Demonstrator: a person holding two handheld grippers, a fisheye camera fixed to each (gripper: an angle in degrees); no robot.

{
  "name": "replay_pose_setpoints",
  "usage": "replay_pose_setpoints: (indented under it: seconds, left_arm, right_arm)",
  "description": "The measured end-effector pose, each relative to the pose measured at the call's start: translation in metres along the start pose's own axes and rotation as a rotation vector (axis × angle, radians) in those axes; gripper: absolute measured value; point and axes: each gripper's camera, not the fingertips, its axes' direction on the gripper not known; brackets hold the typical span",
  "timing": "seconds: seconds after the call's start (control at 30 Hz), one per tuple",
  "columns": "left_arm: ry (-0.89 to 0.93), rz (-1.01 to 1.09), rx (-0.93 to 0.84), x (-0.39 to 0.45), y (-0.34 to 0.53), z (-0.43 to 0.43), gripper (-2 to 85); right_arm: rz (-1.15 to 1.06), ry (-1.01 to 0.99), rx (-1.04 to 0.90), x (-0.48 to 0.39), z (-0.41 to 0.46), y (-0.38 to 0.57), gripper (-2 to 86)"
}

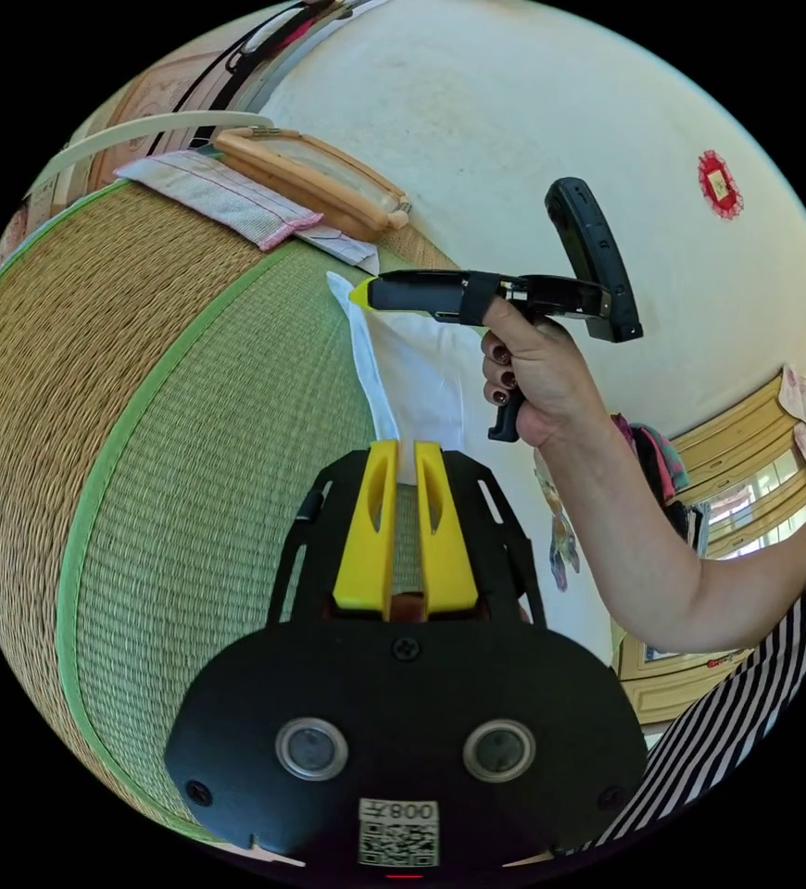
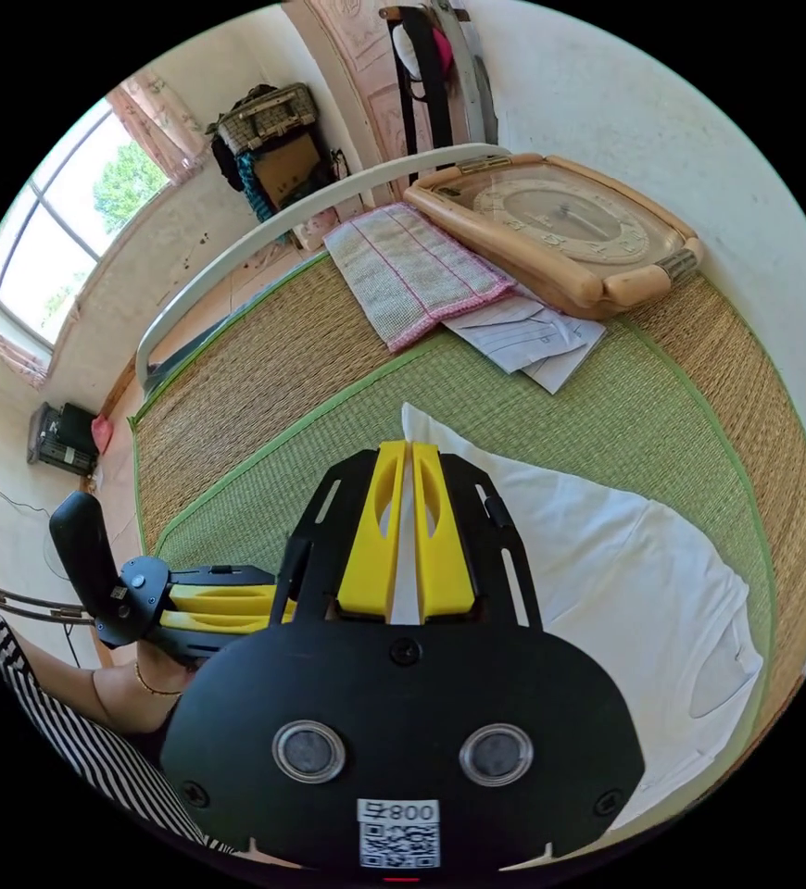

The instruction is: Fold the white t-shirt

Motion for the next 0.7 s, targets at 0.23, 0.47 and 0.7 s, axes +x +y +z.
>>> replay_pose_setpoints:
  seconds: [0.23,0.47,0.7]
  left_arm:
    - [-0.079,0.040,-0.020,0.024,0.009,0.014,1.0]
    - [-0.057,0.096,0.116,0.050,0.023,0.015,0.6]
    - [-0.047,0.290,0.124,0.099,0.032,0.034,0.6]
  right_arm:
    - [0.026,-0.076,0.057,0.031,-0.036,0.013,0.8]
    - [0.076,-0.141,0.182,0.077,-0.108,0.037,0.8]
    - [0.179,-0.206,0.290,0.147,-0.184,0.093,0.8]
